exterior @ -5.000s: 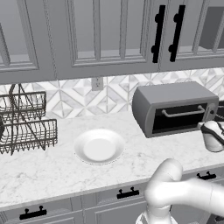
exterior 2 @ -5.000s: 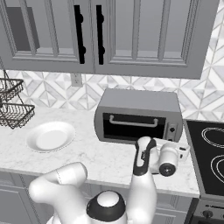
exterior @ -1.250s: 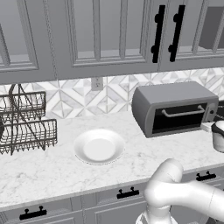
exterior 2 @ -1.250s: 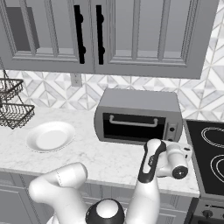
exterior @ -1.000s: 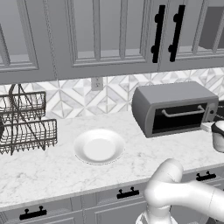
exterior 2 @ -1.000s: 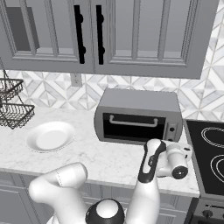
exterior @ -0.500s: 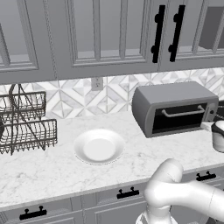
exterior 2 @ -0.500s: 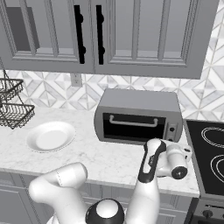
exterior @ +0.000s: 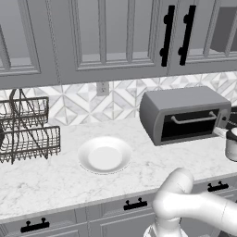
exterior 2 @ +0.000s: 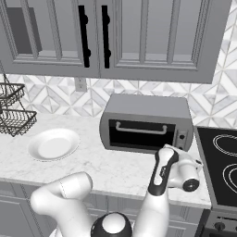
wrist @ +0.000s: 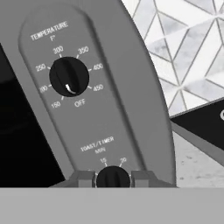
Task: Pick up the kebab skewer and baguette bread, and place them inside the toaster oven. Close the toaster oven door and start by setting the timer.
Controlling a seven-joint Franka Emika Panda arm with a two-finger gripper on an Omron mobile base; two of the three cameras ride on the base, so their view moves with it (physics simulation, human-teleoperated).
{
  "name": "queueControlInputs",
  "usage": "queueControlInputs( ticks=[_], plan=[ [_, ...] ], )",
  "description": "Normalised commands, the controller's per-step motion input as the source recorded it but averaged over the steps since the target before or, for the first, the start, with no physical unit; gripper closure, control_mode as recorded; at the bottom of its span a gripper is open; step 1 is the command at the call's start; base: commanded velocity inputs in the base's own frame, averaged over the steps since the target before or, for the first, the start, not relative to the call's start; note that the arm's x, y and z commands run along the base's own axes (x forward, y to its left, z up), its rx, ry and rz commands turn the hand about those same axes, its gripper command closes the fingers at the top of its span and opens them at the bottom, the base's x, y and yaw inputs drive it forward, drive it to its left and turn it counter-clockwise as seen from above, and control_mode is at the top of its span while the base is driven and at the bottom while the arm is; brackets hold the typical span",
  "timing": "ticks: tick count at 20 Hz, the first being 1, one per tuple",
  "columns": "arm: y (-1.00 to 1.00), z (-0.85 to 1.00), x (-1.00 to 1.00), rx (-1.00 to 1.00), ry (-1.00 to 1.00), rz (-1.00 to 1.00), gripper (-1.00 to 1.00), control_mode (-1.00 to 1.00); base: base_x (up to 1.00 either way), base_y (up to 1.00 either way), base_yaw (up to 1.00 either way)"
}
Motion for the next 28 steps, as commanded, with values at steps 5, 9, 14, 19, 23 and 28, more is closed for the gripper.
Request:
queueControlInputs(
  ticks=[5,9,14,19,23,28],
  plan=[
    [0.0,0.0,-0.02,0.19,-0.06,0.0,1.0,-1.0,0.0,0.0,0.0],
    [0.0,0.0,-0.08,0.19,-0.04,0.0,1.0,-1.0,0.0,0.0,0.0],
    [0.0,0.0,-0.05,0.16,-0.04,-0.01,1.0,-1.0,0.0,0.0,0.0],
    [0.0,0.0,-0.07,0.16,-0.05,-0.01,1.0,-1.0,0.0,0.0,0.0],
    [0.0,0.0,-0.18,0.16,-0.07,-0.01,1.0,-1.0,0.0,0.0,0.0],
    [0.0,0.0,-0.13,0.18,-0.03,-0.01,1.0,-1.0,0.0,0.0,0.0]
  ],
)
